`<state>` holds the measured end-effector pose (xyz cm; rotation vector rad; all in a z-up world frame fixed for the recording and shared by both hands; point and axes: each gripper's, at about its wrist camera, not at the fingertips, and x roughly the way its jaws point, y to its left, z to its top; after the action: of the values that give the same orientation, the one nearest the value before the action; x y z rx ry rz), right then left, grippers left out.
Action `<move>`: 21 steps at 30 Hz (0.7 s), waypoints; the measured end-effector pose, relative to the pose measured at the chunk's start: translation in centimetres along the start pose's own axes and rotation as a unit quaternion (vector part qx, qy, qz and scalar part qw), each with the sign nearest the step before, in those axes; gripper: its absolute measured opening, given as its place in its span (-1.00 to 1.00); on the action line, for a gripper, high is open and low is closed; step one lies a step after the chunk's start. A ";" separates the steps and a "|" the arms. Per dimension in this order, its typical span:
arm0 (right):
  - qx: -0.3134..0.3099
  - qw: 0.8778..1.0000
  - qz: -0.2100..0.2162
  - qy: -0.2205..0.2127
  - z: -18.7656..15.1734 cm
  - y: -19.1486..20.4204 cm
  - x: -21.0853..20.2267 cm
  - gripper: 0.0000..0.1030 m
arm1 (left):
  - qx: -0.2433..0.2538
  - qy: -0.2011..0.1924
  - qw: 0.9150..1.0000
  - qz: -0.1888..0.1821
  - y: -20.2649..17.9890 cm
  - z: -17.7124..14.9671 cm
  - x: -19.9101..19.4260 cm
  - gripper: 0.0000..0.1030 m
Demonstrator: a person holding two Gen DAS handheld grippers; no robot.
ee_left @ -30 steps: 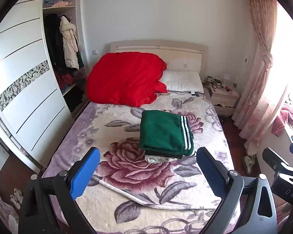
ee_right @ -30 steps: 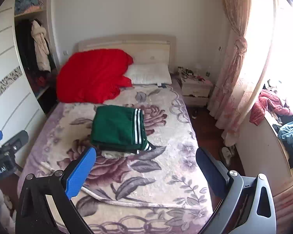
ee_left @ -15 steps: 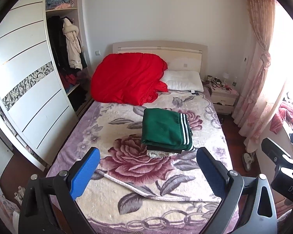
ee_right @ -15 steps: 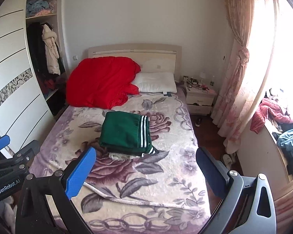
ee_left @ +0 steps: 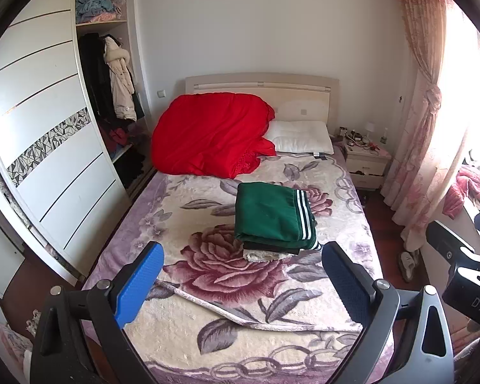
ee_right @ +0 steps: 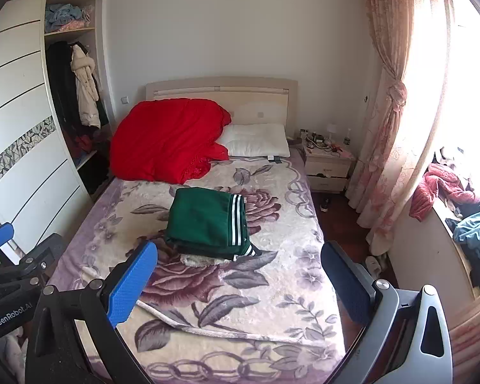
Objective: Fold large clothes
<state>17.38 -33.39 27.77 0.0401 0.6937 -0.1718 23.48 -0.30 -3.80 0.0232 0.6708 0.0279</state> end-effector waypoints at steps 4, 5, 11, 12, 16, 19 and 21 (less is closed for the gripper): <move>-0.001 1.000 0.000 -0.003 0.2 0.2 -0.5 1.00 | -0.001 -0.008 1.000 -0.001 0.2 0.2 -0.3 0.96; -0.001 1.000 0.000 -0.004 0.3 0.3 -0.6 1.00 | -0.002 -0.010 1.000 -0.001 0.3 0.2 -0.4 0.96; 0.001 1.000 0.000 -0.006 0.1 0.4 -1.1 1.00 | -0.004 -0.018 1.000 0.000 0.6 0.3 -0.7 0.96; 0.000 1.000 -0.001 -0.006 0.0 0.4 -1.1 1.00 | -0.005 -0.018 1.000 -0.002 0.7 0.3 -0.8 0.96; 0.001 1.000 0.000 -0.006 0.1 0.5 -1.1 1.00 | -0.003 -0.020 1.000 -0.004 0.5 0.2 -0.9 0.96; 0.002 1.000 -0.001 -0.007 0.0 0.4 -1.2 1.00 | -0.002 -0.020 1.000 -0.006 0.5 0.2 -1.0 0.96; 0.002 1.000 -0.002 -0.008 0.0 0.3 -1.2 1.00 | -0.002 -0.020 1.000 -0.006 0.6 0.2 -1.1 0.96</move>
<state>16.53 -32.90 28.60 0.0417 0.6780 -0.1772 22.79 0.27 -2.94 0.0163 0.6306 0.0171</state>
